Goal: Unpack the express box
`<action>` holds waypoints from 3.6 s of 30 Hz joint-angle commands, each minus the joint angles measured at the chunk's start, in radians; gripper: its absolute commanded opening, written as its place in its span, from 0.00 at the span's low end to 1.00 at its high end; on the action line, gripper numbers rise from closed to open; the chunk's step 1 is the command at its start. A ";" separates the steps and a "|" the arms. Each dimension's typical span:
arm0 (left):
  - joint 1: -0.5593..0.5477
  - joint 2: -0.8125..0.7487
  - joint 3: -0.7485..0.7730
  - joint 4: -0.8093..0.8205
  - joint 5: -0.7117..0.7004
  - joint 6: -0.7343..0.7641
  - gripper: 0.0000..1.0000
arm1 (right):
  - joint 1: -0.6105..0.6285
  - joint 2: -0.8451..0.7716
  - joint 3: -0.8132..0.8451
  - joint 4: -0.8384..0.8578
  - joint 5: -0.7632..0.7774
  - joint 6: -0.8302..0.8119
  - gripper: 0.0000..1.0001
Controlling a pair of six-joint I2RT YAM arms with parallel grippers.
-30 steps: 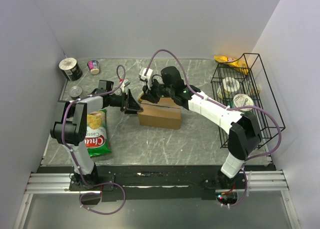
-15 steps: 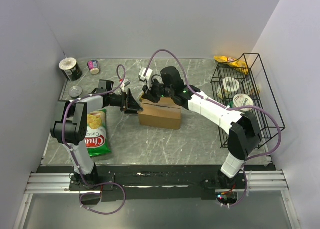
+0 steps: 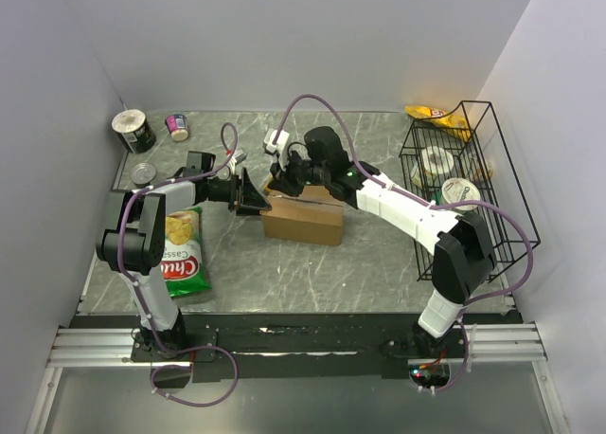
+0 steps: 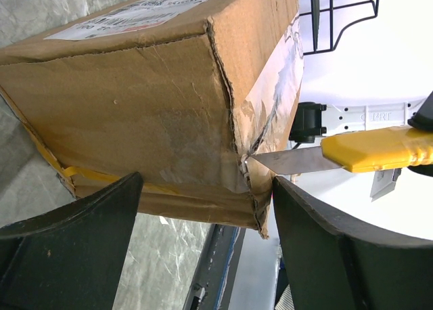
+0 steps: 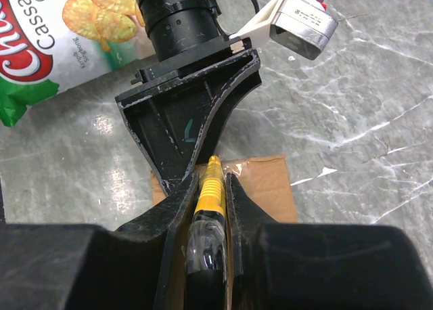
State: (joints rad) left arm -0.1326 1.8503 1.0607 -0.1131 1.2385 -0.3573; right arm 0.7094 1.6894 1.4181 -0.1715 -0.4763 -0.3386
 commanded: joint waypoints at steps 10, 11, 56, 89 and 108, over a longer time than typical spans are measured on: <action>-0.002 0.024 -0.002 0.003 -0.024 0.011 0.82 | 0.005 0.006 0.045 -0.037 0.068 -0.040 0.00; -0.002 0.026 -0.001 0.000 -0.024 0.012 0.83 | 0.005 0.007 0.051 -0.046 0.068 -0.046 0.00; 0.004 -0.003 0.019 0.052 -0.090 -0.075 0.64 | -0.014 -0.105 -0.015 -0.226 0.183 -0.053 0.00; 0.165 -0.402 -0.123 0.168 -0.310 0.008 0.89 | 0.041 0.022 0.142 -0.181 -0.060 -0.080 0.00; 0.162 -0.120 0.140 -0.056 0.004 0.272 0.89 | 0.039 0.052 0.186 -0.253 -0.220 -0.154 0.00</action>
State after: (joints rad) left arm 0.0437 1.6188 1.0386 -0.0235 1.0649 -0.2859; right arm 0.7437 1.7828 1.6024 -0.4137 -0.6823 -0.4667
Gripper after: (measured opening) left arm 0.899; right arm 0.242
